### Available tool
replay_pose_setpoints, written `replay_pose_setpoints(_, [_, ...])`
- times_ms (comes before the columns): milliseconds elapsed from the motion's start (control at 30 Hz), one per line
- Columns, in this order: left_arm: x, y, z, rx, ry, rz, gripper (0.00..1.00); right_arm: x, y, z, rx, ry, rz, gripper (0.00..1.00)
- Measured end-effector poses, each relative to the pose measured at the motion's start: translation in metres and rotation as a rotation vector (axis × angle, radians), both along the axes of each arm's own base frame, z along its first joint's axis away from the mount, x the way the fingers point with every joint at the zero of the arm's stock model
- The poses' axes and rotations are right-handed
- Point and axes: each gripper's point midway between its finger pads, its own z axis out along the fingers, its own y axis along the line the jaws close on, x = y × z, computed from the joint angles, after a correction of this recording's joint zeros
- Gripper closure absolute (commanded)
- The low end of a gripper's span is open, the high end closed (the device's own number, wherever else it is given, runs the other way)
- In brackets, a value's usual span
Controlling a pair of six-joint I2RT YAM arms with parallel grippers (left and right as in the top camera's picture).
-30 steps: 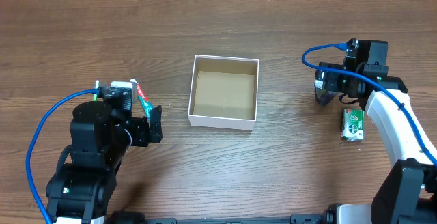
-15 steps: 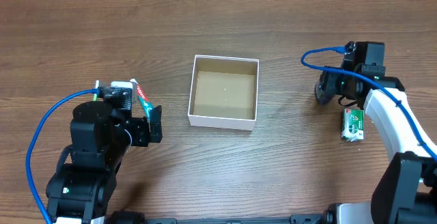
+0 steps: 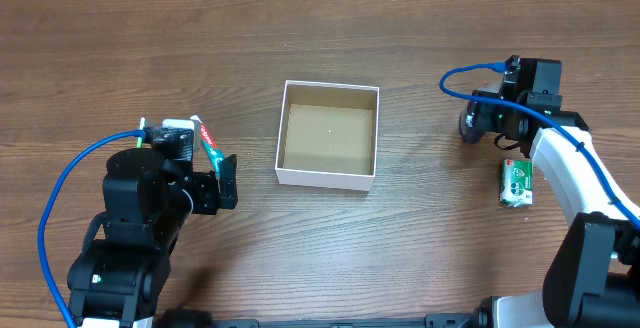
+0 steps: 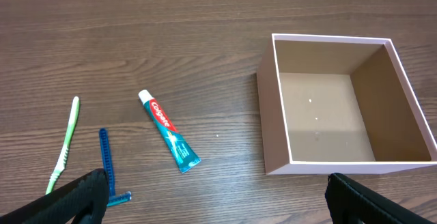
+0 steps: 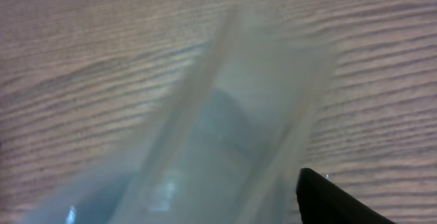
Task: Pack container
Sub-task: 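Carry the soap bottle left and lower it into the white box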
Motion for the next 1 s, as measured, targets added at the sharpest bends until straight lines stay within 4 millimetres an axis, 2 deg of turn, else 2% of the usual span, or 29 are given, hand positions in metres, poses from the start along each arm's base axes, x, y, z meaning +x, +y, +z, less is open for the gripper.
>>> replay_pose_setpoints(67, [0.000, 0.000, 0.000, 0.000, 0.000, 0.000, 0.00, 0.008, -0.002, 0.005, -0.009, -0.038, -0.004, 0.25])
replay_pose_setpoints(133, [0.000, 0.000, 0.000, 0.000, 0.000, 0.000, 0.00, 0.014, -0.003, 0.010, -0.015, -0.071, -0.006, 0.30])
replay_pose_setpoints(267, [0.000, 0.000, 0.000, 0.000, 0.000, 0.000, 0.00, 0.013, -0.003, 0.010, -0.016, -0.067, -0.001, 0.52])
replay_pose_setpoints(433, [0.000, 0.000, 0.000, 0.000, 0.000, 0.000, 0.00, 0.012, -0.001, 0.009, -0.016, -0.061, 0.016, 0.67])
replay_pose_setpoints(500, [0.000, 0.000, 0.000, 0.000, 0.000, 0.000, 0.00, 0.012, -0.001, 0.009, -0.015, -0.060, 0.017, 0.76])
replay_pose_setpoints(567, [0.000, 0.000, 0.000, 0.000, 0.000, 0.000, 0.00, 0.012, -0.001, 0.009, -0.015, -0.060, 0.017, 0.96])
replay_pose_setpoints(700, [0.000, 0.000, 0.000, 0.000, 0.000, 0.000, 0.00, -0.005, 0.003, 0.012, -0.013, -0.013, 0.016, 0.96])
replay_pose_setpoints(767, [0.000, 0.000, 0.000, 0.000, 0.000, 0.000, 0.00, -0.015, 0.010, 0.029, -0.030, -0.020, 0.009, 0.96])
replay_pose_setpoints(833, [0.000, 0.000, 0.000, 0.000, 0.000, 0.000, 0.00, -0.028, 0.030, 0.065, -0.054, -0.078, 0.042, 0.96])
replay_pose_setpoints(867, [0.000, 0.000, 0.000, 0.000, -0.001, 0.000, 0.00, -0.038, 0.055, 0.100, -0.058, -0.160, 0.086, 0.96])
replay_pose_setpoints(933, [0.000, 0.000, 0.000, 0.000, 0.000, 0.000, 0.00, -0.052, 0.087, 0.130, -0.060, -0.236, 0.139, 0.96])
replay_pose_setpoints(967, [0.000, 0.000, 0.000, 0.000, 0.001, 0.000, 0.00, -0.068, 0.120, 0.154, -0.043, -0.311, 0.203, 0.96])
replay_pose_setpoints(1000, [0.000, 0.000, 0.000, 0.000, 0.002, 0.000, 0.00, -0.076, 0.137, 0.166, -0.039, -0.348, 0.232, 0.96])
